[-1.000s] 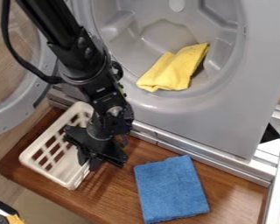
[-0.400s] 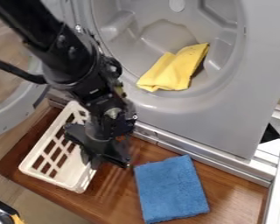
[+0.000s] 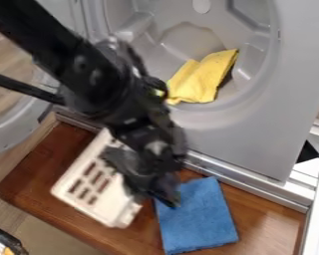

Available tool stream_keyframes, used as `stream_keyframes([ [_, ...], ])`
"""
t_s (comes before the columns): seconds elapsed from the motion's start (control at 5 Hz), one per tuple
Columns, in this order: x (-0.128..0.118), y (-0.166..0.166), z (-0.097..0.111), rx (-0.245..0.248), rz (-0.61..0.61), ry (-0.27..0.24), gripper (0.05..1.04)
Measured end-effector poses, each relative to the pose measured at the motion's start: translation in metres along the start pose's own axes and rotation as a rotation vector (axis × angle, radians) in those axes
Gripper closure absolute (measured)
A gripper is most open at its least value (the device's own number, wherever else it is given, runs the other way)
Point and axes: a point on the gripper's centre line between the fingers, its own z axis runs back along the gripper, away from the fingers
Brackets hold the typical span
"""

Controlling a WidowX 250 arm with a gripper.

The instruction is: Get the white basket and put it on the top of the blue cloth.

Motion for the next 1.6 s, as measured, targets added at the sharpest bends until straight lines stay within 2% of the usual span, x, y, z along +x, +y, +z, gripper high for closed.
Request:
stream_keyframes([
  [0.2, 0.01, -0.032, 0.012, -0.041, -0.086, -0.061, 1.006],
  [0.6, 0.006, -0.08, 0.008, -0.085, -0.228, -0.082, 1.009],
  [0.8, 0.004, -0.089, -0.001, -0.082, -0.262, -0.065, 0.988],
  [1.0, 0.004, -0.091, -0.003, -0.083, -0.24, -0.056, 0.805],
  [1.2, 0.006, -0.085, -0.003, -0.066, -0.209, -0.05, 0.522],
  [1.4, 0.015, -0.081, 0.006, -0.081, -0.18, -0.083, 0.217],
  [1.6, 0.02, -0.079, 0.015, -0.102, -0.17, -0.107, 0.068],
])
